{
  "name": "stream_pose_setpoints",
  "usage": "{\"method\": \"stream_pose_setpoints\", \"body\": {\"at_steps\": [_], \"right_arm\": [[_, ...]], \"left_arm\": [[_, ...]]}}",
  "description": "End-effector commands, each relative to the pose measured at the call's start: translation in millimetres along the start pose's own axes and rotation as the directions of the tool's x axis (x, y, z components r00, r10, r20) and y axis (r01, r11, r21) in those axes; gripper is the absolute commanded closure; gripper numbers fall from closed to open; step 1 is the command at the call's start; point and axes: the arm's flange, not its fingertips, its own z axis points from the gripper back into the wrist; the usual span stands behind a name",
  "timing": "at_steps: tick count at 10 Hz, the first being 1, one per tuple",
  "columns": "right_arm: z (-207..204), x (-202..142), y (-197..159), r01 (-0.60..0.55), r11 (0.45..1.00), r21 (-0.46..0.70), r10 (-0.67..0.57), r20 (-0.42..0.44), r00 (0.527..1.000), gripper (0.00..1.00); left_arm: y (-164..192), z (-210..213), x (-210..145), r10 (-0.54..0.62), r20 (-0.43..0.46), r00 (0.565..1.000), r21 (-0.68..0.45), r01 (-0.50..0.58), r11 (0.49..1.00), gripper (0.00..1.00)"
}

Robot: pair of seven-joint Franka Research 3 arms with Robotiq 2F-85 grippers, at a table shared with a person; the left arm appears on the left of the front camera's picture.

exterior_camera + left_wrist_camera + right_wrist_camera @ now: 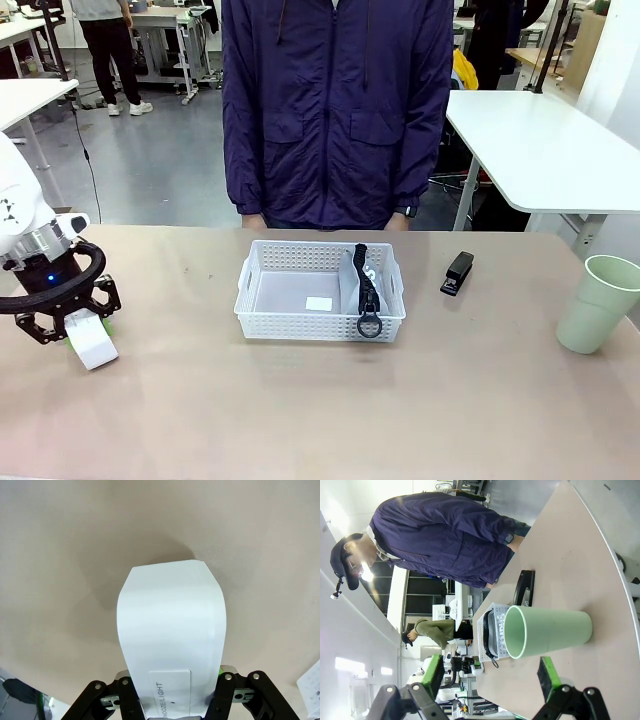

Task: Efficiently arrange items inside the basket to fit them all.
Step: Pick up the Digital clock and place it inside the Organizing basket.

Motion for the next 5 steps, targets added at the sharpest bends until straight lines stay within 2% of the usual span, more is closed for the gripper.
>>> {"method": "stream_pose_setpoints", "body": {"at_steps": [1, 3, 4, 5], "right_arm": [[0, 2, 2, -0.022, 0.999, 0.026, 0.021, 0.013, 1.0, 0.0], [0, 2, 2, -0.022, 0.999, 0.026, 0.021, 0.013, 1.0, 0.0], [0, 2, 2, -0.022, 0.999, 0.026, 0.021, 0.013, 1.0, 0.0], [0, 2, 2, -0.022, 0.999, 0.026, 0.021, 0.013, 1.0, 0.0]], "left_arm": [[4, -2, -3, 0.001, -0.009, 1.0, 0.009, -0.001, 1.0, 1.0], [7, 5, -4, -0.028, -0.028, 0.999, -0.013, 0.028, 1.0, 1.0], [15, 27, -9, -0.084, -0.03, 0.996, -0.058, 0.082, 0.995, 1.0], [27, 63, -23, -0.2, -0.006, 0.98, -0.132, 0.198, 0.971, 1.0]]}}
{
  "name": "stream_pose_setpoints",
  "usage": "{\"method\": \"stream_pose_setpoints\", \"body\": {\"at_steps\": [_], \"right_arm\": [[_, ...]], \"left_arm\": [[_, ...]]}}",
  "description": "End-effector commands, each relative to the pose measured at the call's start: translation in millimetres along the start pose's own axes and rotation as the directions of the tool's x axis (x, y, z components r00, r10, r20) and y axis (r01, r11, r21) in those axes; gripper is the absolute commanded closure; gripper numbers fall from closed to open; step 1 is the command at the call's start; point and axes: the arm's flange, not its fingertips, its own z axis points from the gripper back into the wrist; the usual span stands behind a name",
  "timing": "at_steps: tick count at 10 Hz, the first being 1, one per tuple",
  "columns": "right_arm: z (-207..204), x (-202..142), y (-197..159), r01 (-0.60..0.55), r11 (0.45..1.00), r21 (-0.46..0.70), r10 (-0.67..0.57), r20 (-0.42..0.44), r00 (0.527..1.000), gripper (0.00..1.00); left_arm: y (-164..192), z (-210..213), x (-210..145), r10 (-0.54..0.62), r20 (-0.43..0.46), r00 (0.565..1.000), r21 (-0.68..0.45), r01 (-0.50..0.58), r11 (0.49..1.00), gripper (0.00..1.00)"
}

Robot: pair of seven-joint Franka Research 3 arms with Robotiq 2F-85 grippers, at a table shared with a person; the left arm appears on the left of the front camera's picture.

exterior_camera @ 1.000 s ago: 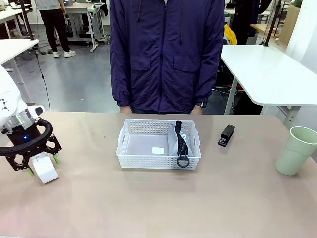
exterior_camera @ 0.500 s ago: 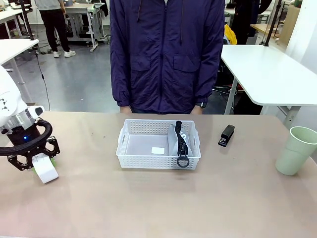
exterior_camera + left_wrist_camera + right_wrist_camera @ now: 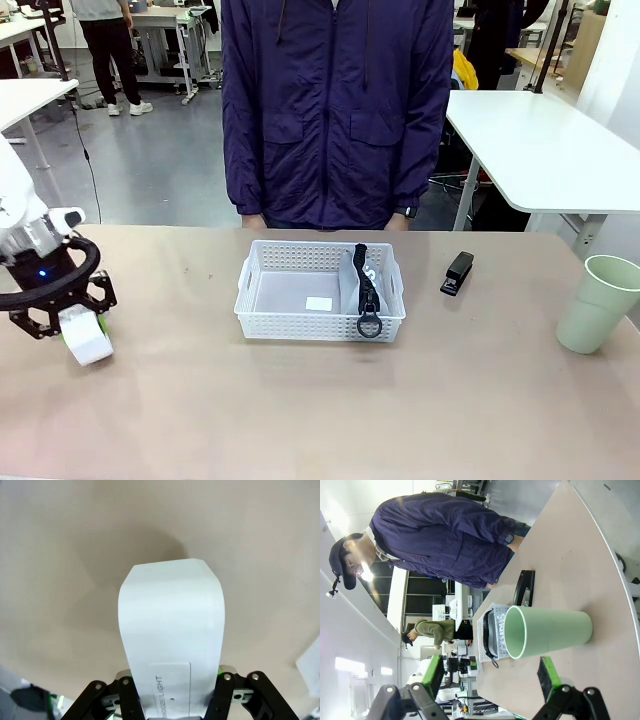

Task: Efficiently arrange items inside the basket to fit them all.
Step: Pick up the Digital clock and place it inside the Organizing basket.

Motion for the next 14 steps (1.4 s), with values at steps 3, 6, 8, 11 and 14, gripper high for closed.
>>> {"method": "stream_pose_setpoints", "body": {"at_steps": [3, 6, 8, 11, 14], "right_arm": [[0, 2, 2, -0.022, 0.999, 0.026, 0.021, 0.013, 1.0, 0.0], [0, 2, 2, -0.022, 0.999, 0.026, 0.021, 0.013, 1.0, 0.0], [0, 2, 2, -0.022, 0.999, 0.026, 0.021, 0.013, 1.0, 0.0], [0, 2, 2, -0.022, 0.999, 0.026, 0.021, 0.013, 1.0, 0.0], [0, 2, 2, -0.022, 0.999, 0.026, 0.021, 0.013, 1.0, 0.0]], "left_arm": [[48, 109, -88, -0.386, 0.185, 0.904, -0.225, 0.421, 0.879, 1.0], [73, 112, -123, -0.764, 0.314, 0.563, -0.172, 0.825, 0.538, 1.0], [81, 110, -128, -0.886, 0.381, 0.264, -0.111, 0.965, 0.24, 1.0], [75, 101, -121, -0.913, 0.395, 0.1, -0.076, 0.994, 0.077, 1.0], [63, 164, -93, -0.912, 0.388, 0.137, -0.066, 0.991, 0.12, 1.0]]}}
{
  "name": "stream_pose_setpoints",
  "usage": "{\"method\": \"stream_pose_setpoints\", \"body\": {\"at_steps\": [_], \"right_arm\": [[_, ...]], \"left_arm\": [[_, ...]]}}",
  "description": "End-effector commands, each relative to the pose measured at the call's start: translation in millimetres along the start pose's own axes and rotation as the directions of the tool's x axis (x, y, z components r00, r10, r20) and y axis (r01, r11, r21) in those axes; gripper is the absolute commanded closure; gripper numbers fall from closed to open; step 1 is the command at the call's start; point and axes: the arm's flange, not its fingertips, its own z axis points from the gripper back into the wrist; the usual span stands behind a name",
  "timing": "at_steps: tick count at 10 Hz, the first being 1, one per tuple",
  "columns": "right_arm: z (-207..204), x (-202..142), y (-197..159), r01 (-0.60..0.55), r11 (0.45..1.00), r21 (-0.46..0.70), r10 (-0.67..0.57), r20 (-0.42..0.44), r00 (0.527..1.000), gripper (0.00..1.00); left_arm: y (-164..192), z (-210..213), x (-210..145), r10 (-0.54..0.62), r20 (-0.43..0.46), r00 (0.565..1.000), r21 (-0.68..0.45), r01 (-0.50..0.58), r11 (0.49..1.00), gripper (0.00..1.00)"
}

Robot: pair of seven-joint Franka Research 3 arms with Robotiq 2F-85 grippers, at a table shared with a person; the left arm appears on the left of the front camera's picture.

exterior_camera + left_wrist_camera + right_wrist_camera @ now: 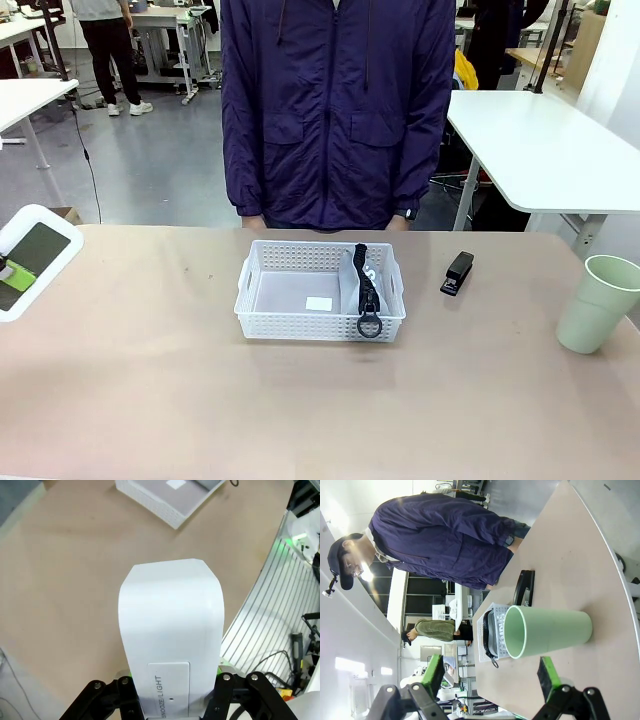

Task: Efficiently arrange items inside the basket to fit them all.
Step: Pick up the Digital clock and place it inside the Organizing basket.

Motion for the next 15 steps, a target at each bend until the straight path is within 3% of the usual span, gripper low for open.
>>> {"method": "stream_pose_setpoints", "body": {"at_steps": [1, 4, 5, 6, 7, 10, 11, 13, 15], "right_arm": [[0, 2, 2, -0.022, 0.999, 0.026, 0.022, 0.012, 1.0, 0.0], [0, 2, 2, -0.022, 0.999, 0.026, 0.022, 0.012, 1.0, 0.0], [0, 2, 2, -0.022, 0.999, 0.026, 0.022, 0.012, 1.0, 0.0], [0, 2, 2, -0.022, 0.999, 0.026, 0.022, 0.012, 1.0, 0.0], [0, 2, 2, -0.022, 0.999, 0.026, 0.022, 0.012, 1.0, 0.0], [0, 2, 2, -0.022, 0.999, 0.026, 0.022, 0.012, 1.0, 0.0], [0, 2, 2, -0.022, 0.999, 0.026, 0.022, 0.012, 1.0, 0.0], [0, 2, 2, -0.022, 0.999, 0.026, 0.022, 0.012, 1.0, 0.0], [0, 2, 2, -0.022, 0.999, 0.026, 0.022, 0.012, 1.0, 0.0]], "left_arm": [[-6, 9, 0, -0.014, 0.027, 1.0, 0.014, 0.014, 1.0, 1.0], [-6, 9, 0, -0.014, 0.027, 1.0, 0.014, 0.014, 1.0, 1.0], [-4, 8, -1, -0.001, 0.012, 1.0, 0.023, 0.0, 1.0, 0.49], [-12, 4, 6, 0.064, 0.014, 0.998, 0.03, -0.065, 0.997, 0.49], [-30, 12, 42, 0.067, 0.005, 0.998, 0.05, -0.067, 0.996, 0.49], [-70, 1, 166, -0.034, -0.135, 0.99, 0.13, 0.051, 0.99, 0.49], [-71, -17, 206, -0.037, -0.207, 0.978, 0.175, 0.074, 0.982, 0.49], [-72, -77, 275, -0.149, -0.278, 0.949, 0.187, 0.206, 0.961, 0.49], [-67, -138, 308, -0.248, -0.372, 0.895, 0.23, 0.347, 0.909, 0.49]]}}
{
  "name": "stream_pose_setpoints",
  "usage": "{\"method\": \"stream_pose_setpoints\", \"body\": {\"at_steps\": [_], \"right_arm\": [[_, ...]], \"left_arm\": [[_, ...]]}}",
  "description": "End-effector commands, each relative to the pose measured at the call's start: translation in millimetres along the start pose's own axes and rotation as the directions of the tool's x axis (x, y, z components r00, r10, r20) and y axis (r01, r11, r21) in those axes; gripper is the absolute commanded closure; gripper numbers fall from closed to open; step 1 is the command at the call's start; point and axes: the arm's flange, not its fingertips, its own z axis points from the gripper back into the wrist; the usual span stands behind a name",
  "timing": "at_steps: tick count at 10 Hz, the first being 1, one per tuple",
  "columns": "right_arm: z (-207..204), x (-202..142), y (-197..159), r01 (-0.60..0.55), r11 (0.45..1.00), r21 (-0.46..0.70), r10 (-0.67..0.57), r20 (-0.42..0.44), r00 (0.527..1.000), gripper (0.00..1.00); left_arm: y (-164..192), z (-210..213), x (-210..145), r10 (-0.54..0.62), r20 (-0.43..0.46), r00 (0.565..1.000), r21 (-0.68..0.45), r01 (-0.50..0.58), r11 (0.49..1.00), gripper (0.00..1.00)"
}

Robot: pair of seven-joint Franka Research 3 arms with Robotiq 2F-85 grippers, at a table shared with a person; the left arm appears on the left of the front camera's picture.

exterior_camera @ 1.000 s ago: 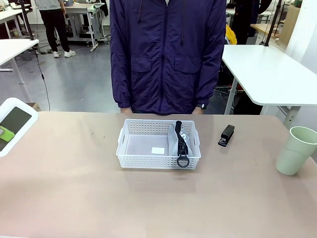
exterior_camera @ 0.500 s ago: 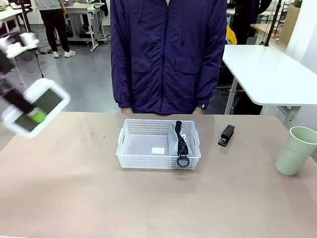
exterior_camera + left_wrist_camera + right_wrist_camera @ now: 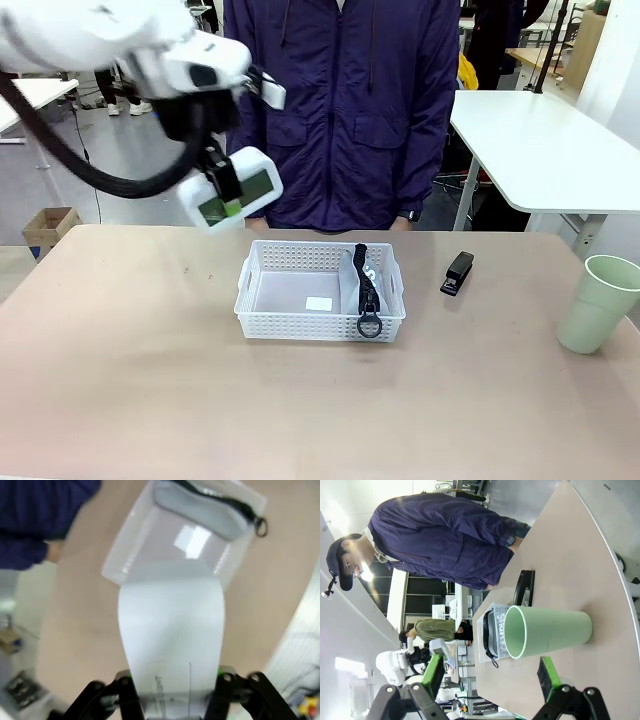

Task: Efficiently arrange items inside the basket to fit them all.
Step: Pick up the Digital clock and place it inside the Organizing basket.

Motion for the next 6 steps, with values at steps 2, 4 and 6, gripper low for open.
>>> {"method": "stream_pose_setpoints", "body": {"at_steps": [2, 4, 6], "right_arm": [[0, 2, 2, -0.021, 0.999, 0.026, 0.021, 0.012, 1.0, 0.0], [0, 2, 2, -0.021, 0.999, 0.026, 0.021, 0.012, 1.0, 0.0], [0, 2, 2, -0.021, 0.999, 0.026, 0.021, 0.012, 1.0, 0.0]], "left_arm": [[16, -48, 17, -0.122, -0.058, 0.991, -0.053, 0.119, 0.991, 0.49], [17, -63, 18, -0.15, 0.003, 0.989, -0.142, 0.149, 0.979, 0.49], [20, -37, 5, -0.113, 0.061, 0.992, -0.278, 0.126, 0.952, 0.49]]}}
